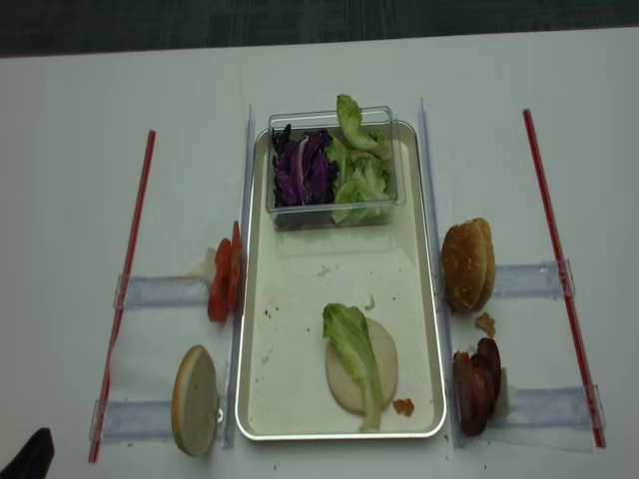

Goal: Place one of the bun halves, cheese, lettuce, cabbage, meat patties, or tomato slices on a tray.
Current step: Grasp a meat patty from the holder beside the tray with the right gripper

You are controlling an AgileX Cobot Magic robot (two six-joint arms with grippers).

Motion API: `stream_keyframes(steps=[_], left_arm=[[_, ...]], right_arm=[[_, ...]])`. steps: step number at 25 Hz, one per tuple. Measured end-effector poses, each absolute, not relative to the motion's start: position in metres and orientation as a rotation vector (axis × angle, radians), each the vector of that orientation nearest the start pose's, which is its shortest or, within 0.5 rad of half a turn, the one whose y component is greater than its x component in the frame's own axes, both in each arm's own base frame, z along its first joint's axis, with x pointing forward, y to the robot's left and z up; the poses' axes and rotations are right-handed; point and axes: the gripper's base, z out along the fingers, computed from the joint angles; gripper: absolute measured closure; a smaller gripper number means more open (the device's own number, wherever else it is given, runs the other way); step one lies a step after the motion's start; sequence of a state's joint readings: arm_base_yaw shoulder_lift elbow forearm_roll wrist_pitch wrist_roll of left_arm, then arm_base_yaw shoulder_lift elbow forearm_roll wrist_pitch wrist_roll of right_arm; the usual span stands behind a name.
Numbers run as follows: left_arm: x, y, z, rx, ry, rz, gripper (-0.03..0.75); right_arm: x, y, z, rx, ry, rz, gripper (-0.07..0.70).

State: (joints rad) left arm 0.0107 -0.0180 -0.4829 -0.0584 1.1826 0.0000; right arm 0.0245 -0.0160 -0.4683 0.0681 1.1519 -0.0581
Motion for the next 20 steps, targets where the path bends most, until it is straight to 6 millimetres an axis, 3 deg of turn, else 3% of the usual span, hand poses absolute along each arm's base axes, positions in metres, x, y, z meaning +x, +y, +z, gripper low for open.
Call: stream_keyframes(steps=[11,20], left_arm=[[-0.011,-0.005,0.263,-0.004,2.164,-0.065,0.325],[-0.011,-0.005,0.263,-0.004,2.164,-0.065,0.326]], right_arm=[[0.022,0.006,0.26,-0.091,2.363,0.072,0.203],[0.028,0.006,0.259,-0.086,2.412,0.076,0.203]])
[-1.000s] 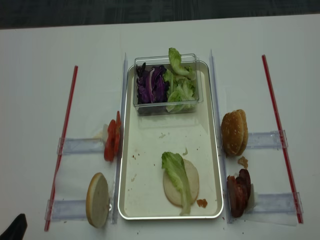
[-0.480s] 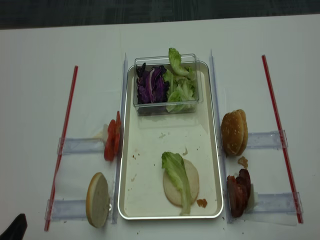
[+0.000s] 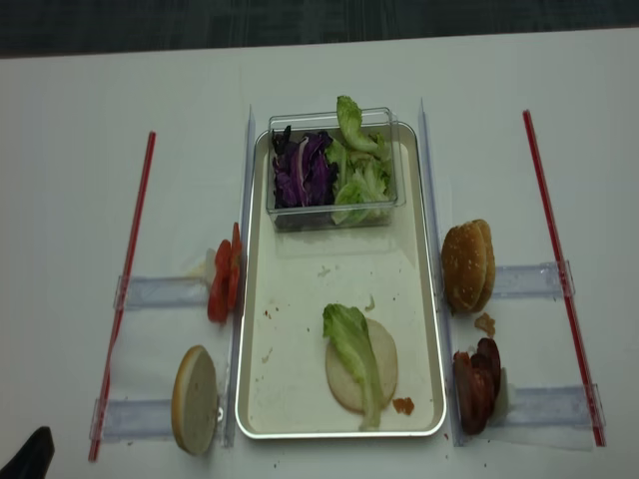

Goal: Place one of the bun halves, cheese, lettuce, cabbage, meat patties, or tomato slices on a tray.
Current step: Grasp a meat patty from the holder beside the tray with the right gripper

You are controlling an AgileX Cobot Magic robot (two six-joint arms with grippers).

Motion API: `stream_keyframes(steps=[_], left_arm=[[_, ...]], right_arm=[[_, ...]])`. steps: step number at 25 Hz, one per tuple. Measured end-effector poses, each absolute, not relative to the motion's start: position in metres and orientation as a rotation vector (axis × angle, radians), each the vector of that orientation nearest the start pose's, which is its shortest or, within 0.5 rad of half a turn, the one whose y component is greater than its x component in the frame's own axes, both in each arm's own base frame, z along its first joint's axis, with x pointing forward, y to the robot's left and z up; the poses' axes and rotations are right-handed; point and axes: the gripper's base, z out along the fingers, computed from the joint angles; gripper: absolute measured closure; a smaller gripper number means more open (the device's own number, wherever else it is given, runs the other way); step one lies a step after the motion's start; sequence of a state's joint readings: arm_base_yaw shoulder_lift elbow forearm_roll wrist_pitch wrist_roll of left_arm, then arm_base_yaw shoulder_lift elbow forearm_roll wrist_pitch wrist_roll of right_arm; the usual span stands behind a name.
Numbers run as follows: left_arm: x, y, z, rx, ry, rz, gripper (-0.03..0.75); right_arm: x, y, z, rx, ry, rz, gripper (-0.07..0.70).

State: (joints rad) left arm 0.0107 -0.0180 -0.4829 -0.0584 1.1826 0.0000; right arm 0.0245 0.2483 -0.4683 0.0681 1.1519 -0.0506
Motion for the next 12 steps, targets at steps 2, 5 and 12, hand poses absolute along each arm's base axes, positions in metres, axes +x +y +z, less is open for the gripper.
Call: stream_keyframes(steps=[2,5,12], left_arm=[[-0.011,-0.005,0.263,-0.004,2.164,-0.065,0.325],[-0.011,-0.005,0.263,-0.004,2.164,-0.065,0.325],[-0.011,-0.005,0.263,-0.004,2.164,-0.065,0.325]], right_arm=[[0.031,0.006,0.258,-0.083,2.435,0.077,0.203],[0.037,0.006,0.259,-0.073,2.479,0.077,0.203],[0.05,0.007,0.255,-0.021,2.587,0.094,0.203]])
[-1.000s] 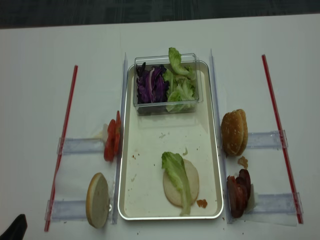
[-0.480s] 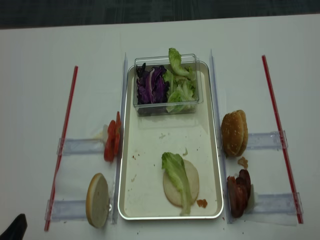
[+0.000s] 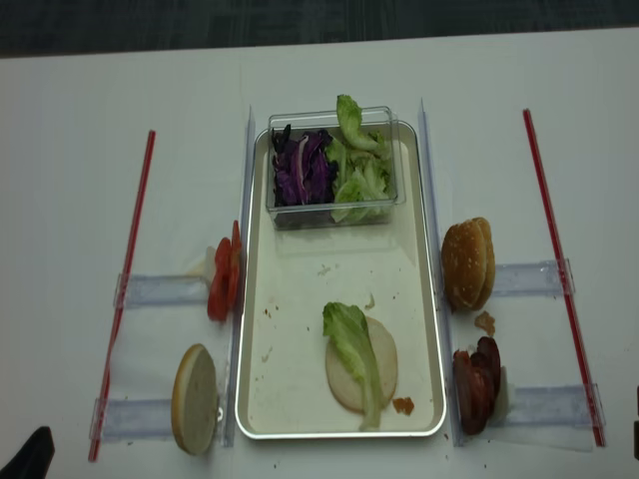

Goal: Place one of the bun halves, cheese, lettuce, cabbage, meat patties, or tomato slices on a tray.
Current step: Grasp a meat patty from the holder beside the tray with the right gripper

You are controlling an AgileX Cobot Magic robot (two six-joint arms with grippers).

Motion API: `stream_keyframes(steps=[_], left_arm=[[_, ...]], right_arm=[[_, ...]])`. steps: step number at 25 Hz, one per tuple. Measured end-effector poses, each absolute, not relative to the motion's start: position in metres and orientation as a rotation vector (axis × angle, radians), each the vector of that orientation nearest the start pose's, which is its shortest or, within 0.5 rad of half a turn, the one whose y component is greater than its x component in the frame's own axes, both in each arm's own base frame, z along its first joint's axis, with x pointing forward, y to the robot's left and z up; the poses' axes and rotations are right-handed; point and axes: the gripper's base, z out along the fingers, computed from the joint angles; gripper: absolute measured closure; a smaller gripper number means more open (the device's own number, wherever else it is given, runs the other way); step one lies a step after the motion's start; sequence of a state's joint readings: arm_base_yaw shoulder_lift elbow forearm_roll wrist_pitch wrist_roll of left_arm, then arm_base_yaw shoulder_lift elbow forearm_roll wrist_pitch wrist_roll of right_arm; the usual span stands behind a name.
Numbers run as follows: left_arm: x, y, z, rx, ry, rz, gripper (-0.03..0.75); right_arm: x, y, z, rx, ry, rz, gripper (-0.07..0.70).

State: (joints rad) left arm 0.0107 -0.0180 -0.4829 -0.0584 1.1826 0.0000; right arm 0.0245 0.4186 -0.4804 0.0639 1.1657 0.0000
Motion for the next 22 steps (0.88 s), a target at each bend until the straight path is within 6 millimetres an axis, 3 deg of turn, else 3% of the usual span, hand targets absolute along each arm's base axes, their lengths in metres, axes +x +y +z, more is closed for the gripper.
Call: stream_keyframes(steps=[22], left_arm=[[-0.011,-0.005,0.263,-0.004,2.164,-0.065,0.325]], right_arm=[[0.095,0.008,0.235,-0.084,2.924,0.086,0.248]])
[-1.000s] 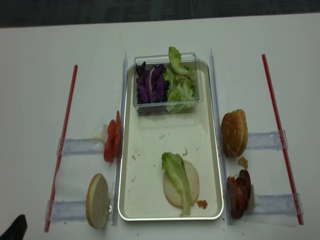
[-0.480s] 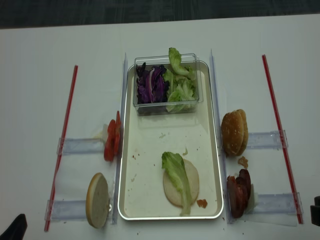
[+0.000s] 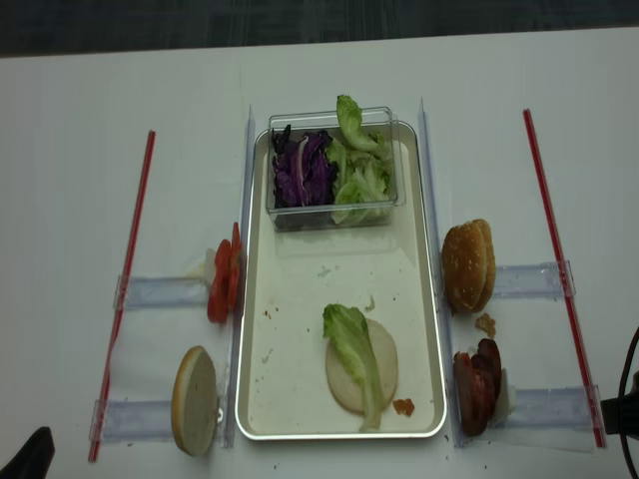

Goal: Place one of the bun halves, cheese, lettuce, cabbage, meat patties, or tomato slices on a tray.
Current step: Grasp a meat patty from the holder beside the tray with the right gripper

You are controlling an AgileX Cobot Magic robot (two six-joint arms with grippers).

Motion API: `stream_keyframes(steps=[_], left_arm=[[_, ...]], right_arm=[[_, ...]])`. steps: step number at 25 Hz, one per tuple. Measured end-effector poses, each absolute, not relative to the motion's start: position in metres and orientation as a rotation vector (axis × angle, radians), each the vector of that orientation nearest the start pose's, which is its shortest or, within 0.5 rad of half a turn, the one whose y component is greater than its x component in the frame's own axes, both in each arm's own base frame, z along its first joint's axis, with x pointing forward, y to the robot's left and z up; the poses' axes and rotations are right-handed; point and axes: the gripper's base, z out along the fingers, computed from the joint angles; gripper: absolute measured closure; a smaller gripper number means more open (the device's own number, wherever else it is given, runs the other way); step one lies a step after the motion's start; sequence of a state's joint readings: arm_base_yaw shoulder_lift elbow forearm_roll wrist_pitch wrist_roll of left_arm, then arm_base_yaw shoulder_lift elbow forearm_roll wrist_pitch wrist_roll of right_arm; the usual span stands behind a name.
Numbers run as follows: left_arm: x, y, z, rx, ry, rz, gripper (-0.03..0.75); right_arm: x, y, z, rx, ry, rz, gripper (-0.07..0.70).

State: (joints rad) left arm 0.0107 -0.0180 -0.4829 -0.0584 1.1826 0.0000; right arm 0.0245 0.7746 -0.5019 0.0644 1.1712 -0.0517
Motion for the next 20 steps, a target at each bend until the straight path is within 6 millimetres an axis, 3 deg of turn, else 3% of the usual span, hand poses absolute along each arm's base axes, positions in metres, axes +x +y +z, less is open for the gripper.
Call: stream_keyframes(steps=[8,14,20], left_arm=[[-0.011,-0.005,0.263,-0.004,2.164,-0.065,0.324],[-0.011,-0.005,0.263,-0.004,2.164,-0.065,0.324],[-0.011,-0.005,0.263,-0.004,2.164,-0.065,0.324]], right_arm=[[0.105,0.009,0.233,-0.079,2.942,0.112,0.248],[0.125,0.01,0.246,-0.077,2.947,0.118,0.248],[0.141,0.012,0.244,-0.074,3.001,0.14,0.248]])
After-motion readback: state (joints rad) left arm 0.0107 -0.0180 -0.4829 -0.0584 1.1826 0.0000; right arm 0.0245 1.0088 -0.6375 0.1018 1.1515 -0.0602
